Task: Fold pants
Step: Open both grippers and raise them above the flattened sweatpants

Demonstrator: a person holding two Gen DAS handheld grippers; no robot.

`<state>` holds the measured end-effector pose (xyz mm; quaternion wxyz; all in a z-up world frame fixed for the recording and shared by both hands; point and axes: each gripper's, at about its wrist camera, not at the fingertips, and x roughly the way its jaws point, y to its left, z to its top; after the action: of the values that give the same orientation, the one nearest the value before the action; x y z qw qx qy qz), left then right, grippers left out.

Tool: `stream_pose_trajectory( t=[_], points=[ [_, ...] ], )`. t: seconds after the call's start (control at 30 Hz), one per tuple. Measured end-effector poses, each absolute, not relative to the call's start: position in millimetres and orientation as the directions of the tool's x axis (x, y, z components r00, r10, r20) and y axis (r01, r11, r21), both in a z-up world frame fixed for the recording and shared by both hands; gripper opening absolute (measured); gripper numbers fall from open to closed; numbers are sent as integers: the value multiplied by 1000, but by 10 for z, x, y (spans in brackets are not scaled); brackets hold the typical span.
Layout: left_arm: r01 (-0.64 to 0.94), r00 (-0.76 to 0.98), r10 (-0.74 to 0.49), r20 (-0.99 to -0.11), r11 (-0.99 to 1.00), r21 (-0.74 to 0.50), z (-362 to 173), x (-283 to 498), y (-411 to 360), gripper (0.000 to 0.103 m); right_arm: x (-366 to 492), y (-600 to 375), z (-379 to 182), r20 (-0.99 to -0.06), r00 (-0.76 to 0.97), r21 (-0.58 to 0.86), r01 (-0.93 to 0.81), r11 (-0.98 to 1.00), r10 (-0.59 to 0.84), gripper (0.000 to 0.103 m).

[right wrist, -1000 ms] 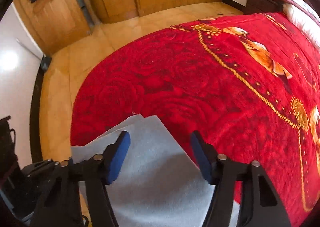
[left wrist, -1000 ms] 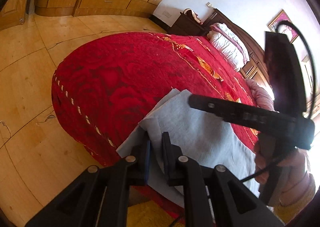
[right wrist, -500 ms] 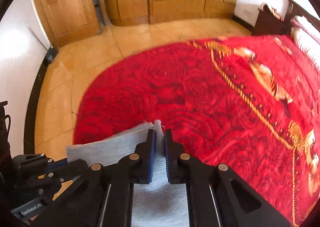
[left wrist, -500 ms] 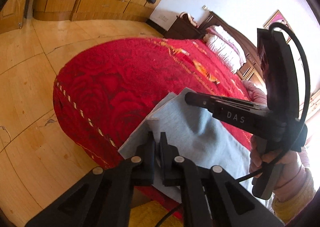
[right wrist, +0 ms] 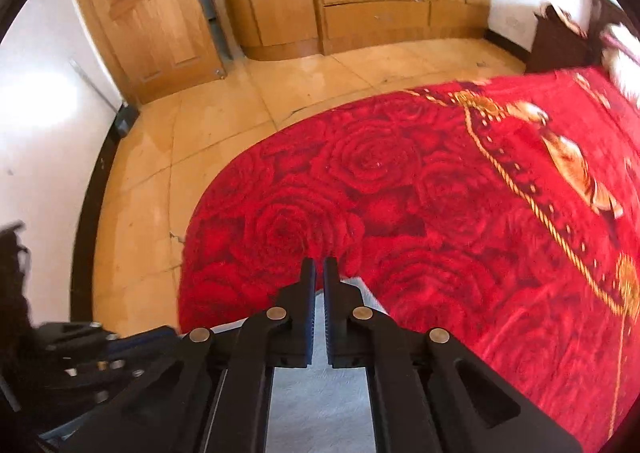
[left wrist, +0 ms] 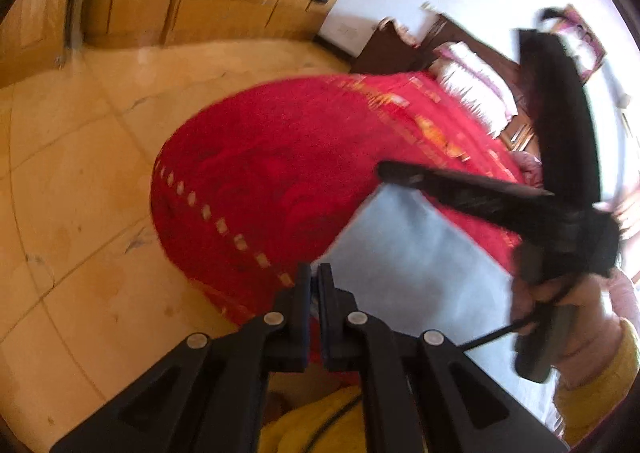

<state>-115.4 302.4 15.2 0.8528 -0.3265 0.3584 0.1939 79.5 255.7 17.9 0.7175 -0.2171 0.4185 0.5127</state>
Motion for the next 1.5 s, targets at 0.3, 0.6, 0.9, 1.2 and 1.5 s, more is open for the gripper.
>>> stream_pose_trajectory(
  t=[0.3, 0.6, 0.9, 1.2, 1.5],
  points=[
    [-559, 665, 188, -723, 767, -315, 420, -1232, 3072, 21, 727, 1324, 799, -732, 179, 277, -803, 527, 657, 30],
    [-416, 678, 91, -729, 866, -279, 688, -821, 2590, 47, 701, -302, 619, -813, 355, 200, -576, 793, 462, 31],
    [-315, 583, -25, -812, 915, -253, 312, -85, 2013, 47, 1050, -1008, 173, -862, 420, 112, -388, 915, 284, 31],
    [-312, 572, -3, -820, 924, -220, 168, 12, 1937, 57, 1450, -963, -15, -820, 475, 164, -340, 926, 320, 31],
    [-295, 567, -1, -824, 934, -204, 290, -22, 1812, 60, 910, -1428, 406, -812, 516, 105, -329, 938, 272, 32]
  ],
)
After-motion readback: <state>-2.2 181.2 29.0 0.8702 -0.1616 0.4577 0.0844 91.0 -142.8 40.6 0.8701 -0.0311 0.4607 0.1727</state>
